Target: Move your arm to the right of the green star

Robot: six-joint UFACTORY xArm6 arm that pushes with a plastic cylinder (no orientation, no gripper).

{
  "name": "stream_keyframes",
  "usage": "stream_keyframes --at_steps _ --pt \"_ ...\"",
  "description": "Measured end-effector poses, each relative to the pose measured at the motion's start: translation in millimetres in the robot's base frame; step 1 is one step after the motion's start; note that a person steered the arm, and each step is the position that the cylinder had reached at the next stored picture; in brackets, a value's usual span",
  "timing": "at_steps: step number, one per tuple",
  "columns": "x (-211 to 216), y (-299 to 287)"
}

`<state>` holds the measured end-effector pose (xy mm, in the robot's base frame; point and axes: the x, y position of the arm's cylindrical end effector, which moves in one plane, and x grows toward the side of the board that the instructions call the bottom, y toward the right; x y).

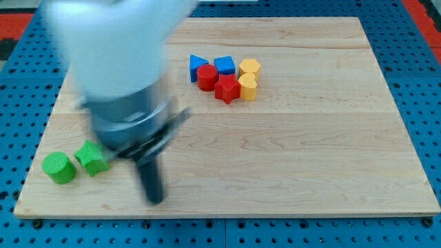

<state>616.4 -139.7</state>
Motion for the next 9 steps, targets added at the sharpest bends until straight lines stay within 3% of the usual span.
stream_keyframes --at_steps 3,9 --pt "-53 76" --pt "-52 76"
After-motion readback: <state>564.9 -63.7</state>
